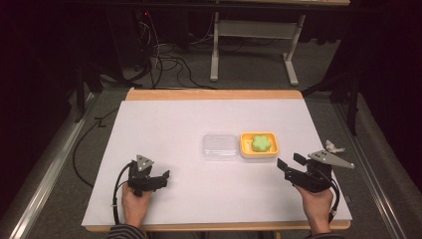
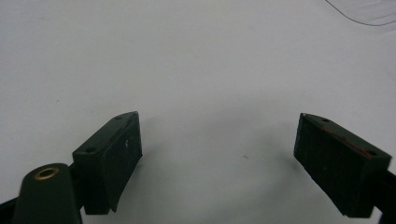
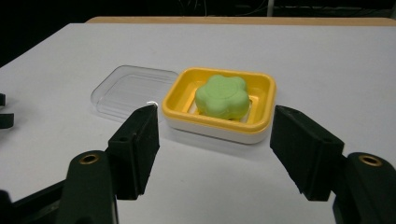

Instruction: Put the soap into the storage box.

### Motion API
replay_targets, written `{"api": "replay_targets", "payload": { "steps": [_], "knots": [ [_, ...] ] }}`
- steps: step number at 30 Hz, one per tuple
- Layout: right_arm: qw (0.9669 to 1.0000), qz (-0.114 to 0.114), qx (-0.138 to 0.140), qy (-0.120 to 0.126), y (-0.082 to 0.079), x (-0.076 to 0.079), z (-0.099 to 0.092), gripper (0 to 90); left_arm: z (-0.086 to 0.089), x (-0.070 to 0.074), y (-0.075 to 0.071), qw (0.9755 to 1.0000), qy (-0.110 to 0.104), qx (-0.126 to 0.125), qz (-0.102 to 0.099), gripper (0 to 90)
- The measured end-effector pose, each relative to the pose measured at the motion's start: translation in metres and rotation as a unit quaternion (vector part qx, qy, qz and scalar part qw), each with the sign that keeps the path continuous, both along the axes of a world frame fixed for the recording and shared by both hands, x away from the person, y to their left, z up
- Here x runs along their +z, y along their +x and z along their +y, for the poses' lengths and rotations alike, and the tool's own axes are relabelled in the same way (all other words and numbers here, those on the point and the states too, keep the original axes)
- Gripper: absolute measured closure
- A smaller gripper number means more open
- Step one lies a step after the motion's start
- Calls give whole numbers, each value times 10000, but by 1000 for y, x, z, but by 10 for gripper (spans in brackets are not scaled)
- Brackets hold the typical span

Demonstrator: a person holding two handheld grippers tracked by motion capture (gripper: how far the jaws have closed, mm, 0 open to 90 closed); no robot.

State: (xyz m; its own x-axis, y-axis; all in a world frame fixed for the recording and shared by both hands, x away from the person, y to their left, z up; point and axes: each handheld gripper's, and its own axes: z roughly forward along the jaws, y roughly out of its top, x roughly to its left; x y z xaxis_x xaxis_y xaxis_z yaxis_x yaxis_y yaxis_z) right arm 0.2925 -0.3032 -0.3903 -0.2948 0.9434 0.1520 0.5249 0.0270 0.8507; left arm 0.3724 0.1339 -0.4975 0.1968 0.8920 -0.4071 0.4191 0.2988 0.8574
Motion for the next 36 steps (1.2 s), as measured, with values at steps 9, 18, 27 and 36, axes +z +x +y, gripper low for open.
{"api": "replay_targets", "payload": {
  "steps": [9, 18, 27, 36],
  "knots": [
    [10000, 4, 10, 92, -6, -8, 2, 335, 0, 0, 0, 10000, -4, -9, -8, 157],
    [10000, 30, 34, 73, -12, -16, 6, 336, 0, 0, 0, 10000, 0, 6, -19, 158],
    [9999, 68, 107, 35, -15, -24, 12, 336, 0, 0, 0, 10000, 31, -4, -11, 158],
    [9999, 103, 133, 19, -16, -30, 17, 337, 0, -1, 0, 10000, 34, -8, -3, 158]
  ]
}}
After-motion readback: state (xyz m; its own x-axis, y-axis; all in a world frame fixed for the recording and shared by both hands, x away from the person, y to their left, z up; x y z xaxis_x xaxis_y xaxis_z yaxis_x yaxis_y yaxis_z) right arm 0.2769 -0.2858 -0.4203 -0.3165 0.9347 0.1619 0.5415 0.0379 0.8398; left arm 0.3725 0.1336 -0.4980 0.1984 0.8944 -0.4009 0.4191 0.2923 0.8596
